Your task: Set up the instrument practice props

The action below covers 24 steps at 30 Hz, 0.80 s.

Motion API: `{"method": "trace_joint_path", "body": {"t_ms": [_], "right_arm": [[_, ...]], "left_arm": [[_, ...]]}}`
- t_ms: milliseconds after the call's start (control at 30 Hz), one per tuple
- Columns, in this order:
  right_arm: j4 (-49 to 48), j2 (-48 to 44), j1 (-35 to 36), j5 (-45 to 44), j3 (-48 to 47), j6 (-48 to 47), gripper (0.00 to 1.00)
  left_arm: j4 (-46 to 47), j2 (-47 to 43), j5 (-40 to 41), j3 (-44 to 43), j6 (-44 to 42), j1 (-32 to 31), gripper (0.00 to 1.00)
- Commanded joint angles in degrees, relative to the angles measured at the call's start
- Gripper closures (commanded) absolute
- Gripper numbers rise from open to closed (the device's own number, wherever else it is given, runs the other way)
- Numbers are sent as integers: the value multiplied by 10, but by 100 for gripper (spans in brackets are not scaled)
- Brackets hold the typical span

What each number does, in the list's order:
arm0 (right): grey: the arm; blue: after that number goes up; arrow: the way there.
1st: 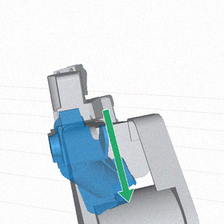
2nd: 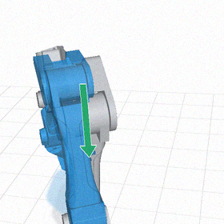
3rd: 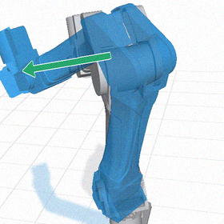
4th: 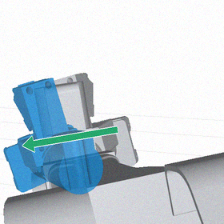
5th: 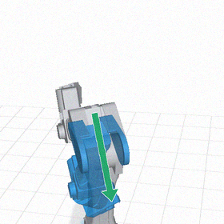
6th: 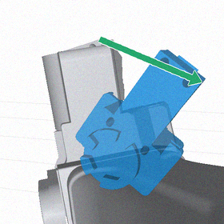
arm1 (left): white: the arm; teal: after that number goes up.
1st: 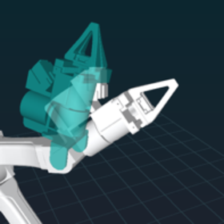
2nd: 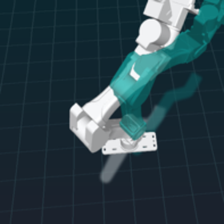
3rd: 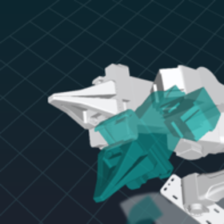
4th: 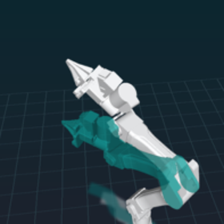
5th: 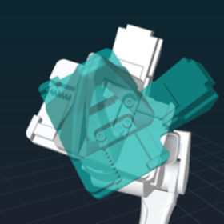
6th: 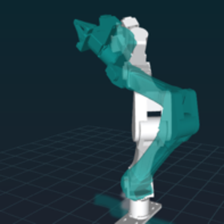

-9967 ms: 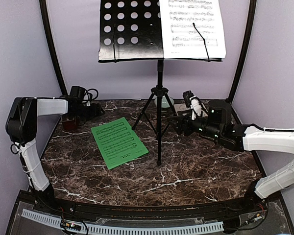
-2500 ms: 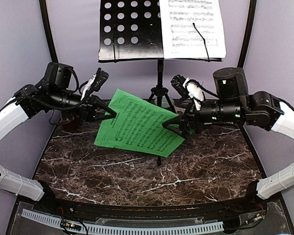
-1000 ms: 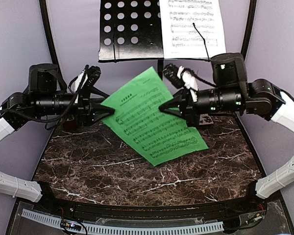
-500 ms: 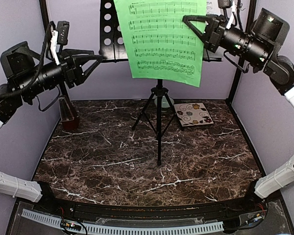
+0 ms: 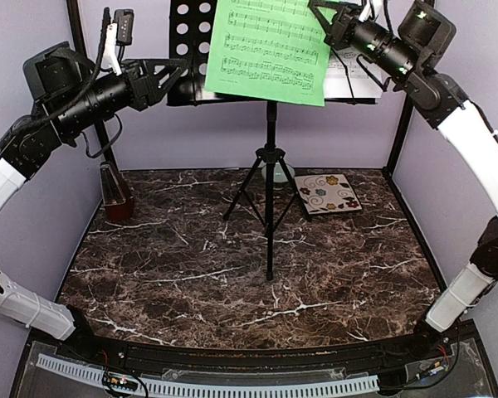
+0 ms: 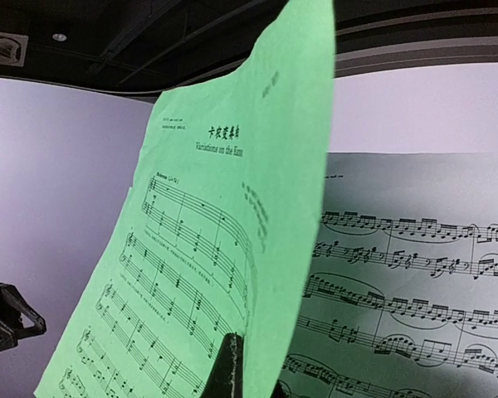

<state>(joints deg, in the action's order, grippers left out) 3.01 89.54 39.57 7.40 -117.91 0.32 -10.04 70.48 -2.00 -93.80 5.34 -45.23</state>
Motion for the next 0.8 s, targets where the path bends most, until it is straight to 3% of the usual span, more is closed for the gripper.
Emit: {"method": "trace_joint_path", "body": {"t_ms": [0,200,767], "right_arm": [[-38,35,-7,2,-62,-9,100],[-7,79,-8,9,-126,-48,100],[-26,103,-8,53,-129,-102,100]], "left_arm": [[-10,17,-56,-56,73,58,53],[-18,52,-97,-90,95,80,55],[-47,118,-78,-150,124,82,70]]}}
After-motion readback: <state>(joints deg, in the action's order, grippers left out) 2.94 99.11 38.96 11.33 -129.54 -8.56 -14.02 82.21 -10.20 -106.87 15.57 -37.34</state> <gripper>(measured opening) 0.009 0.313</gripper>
